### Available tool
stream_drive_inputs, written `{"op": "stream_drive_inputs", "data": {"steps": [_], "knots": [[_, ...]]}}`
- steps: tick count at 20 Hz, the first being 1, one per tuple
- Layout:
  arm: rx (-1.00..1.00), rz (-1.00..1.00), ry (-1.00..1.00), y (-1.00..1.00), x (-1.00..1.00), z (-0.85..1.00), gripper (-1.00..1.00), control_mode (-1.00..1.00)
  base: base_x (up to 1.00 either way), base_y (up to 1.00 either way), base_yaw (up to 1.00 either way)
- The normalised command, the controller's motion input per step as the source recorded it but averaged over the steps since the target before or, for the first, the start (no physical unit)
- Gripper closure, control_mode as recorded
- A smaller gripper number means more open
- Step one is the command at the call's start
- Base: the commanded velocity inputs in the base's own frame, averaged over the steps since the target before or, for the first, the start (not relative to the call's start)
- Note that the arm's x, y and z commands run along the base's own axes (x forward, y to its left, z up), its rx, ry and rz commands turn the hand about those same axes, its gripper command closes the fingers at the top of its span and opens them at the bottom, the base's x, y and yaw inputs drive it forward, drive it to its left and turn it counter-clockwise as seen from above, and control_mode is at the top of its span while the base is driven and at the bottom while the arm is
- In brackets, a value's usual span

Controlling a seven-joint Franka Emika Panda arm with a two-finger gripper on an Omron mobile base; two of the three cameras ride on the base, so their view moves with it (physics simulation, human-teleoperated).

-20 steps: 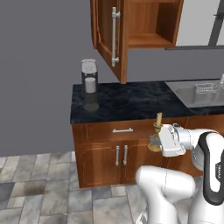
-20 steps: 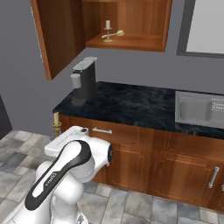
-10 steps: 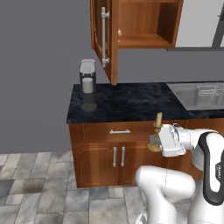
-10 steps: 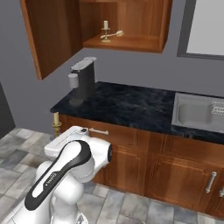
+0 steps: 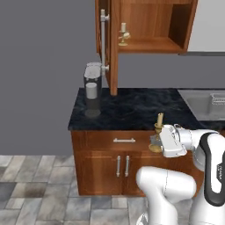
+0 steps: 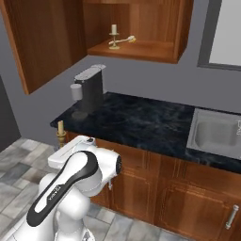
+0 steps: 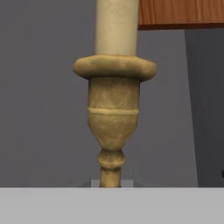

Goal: Pick the candle and candle from the dining table and place them in the open cabinet. Close the cabinet after placing the objects.

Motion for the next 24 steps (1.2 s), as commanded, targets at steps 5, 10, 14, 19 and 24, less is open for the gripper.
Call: {"op": "stream_drive_inputs", "data": {"steps": [5, 10, 14, 19, 24], "knots": [[0.00, 0.00, 0.00, 0.00, 0.00, 0.00, 1.00, 1.00, 0.45, -0.33, 0.21], [0.00, 0.00, 0.00, 0.00, 0.00, 0.00, 1.00, 1.00, 0.42, -0.34, 0.21], [0.00, 0.00, 0.00, 0.00, 0.00, 0.00, 1.00, 1.00, 0.40, -0.33, 0.19], [0.00, 0.00, 0.00, 0.00, 0.00, 0.00, 1.00, 1.00, 0.38, -0.31, 0.18], [0.00, 0.00, 0.00, 0.00, 0.00, 0.00, 1.00, 1.00, 0.33, -0.29, 0.16]]}}
